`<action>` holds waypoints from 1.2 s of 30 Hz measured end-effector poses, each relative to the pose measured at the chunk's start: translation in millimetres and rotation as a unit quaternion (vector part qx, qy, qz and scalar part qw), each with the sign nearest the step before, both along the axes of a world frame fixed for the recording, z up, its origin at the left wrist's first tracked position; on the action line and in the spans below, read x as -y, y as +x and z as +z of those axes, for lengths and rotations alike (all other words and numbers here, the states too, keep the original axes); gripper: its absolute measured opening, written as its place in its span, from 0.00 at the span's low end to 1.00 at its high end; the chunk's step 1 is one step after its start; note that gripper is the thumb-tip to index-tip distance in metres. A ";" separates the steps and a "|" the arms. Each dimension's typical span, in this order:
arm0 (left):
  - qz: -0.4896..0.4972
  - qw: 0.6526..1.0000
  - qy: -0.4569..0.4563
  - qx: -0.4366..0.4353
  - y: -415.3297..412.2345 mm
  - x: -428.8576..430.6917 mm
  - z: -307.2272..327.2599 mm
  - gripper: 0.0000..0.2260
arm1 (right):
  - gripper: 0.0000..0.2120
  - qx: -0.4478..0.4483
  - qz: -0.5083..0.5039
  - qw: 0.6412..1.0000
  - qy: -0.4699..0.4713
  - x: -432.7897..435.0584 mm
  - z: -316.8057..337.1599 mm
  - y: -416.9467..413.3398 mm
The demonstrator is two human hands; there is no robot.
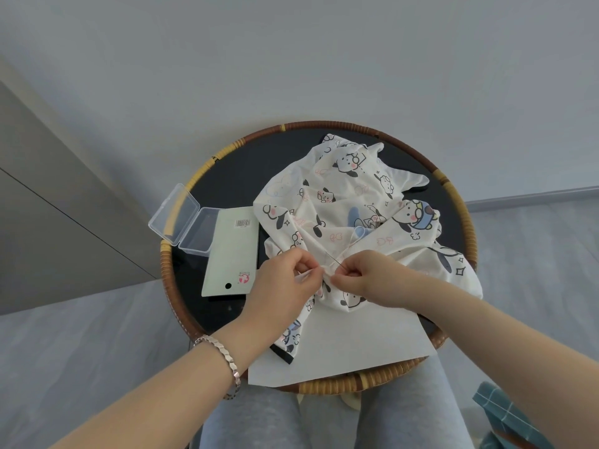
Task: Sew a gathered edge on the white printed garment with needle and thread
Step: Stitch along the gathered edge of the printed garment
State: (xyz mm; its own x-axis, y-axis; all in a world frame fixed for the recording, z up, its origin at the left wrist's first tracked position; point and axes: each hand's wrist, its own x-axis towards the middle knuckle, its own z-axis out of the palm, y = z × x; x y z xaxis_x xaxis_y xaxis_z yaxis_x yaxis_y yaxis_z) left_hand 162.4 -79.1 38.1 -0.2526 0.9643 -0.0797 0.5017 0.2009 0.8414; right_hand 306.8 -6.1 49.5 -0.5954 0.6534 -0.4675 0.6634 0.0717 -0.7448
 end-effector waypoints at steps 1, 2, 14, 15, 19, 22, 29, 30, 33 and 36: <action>0.008 1.000 0.001 -0.002 -0.7 -0.2 -0.5 0.06 | 0.13 0.005 0.007 1.000 0.001 0.0 1.1 0.5; 0.018 1.000 0.003 0.000 -1.9 -0.4 -1.0 0.06 | 0.12 0.010 0.010 1.000 0.006 -0.3 2.5 1.0; 0.046 0.999 0.011 -0.022 -7.4 -0.5 -2.7 0.03 | 0.01 0.210 -0.184 0.931 0.235 -39.7 1.0 31.2; 0.044 0.999 0.009 -0.019 -7.0 -0.2 -3.3 0.03 | 0.04 0.145 -0.160 0.949 0.228 -33.3 3.6 25.0; 0.038 0.999 0.012 -0.009 -6.3 0.8 -3.9 0.05 | 0.07 0.018 -0.014 0.981 0.192 -13.4 8.9 -1.5; 0.031 0.999 0.012 -0.010 -5.9 1.2 -2.2 0.06 | 0.06 0.020 0.014 0.990 0.138 -7.1 0.1 -11.5; 0.023 0.999 0.005 -0.029 -5.4 2.2 -2.6 0.02 | 0.06 0.043 -0.075 0.977 0.197 -8.7 -3.3 1.0; 0.023 0.999 0.007 -0.031 -4.8 2.1 -2.5 0.02 | 0.07 0.070 -0.087 0.971 0.213 -10.8 -2.6 4.3; 0.027 0.999 0.012 -0.038 -5.5 2.2 -1.8 0.02 | 0.11 0.129 -0.126 0.961 0.210 -22.9 -3.7 17.6; 0.040 0.998 0.010 -0.043 -9.1 2.6 -2.1 0.02 | 0.13 0.169 -0.179 0.958 0.145 -41.9 -8.1 32.5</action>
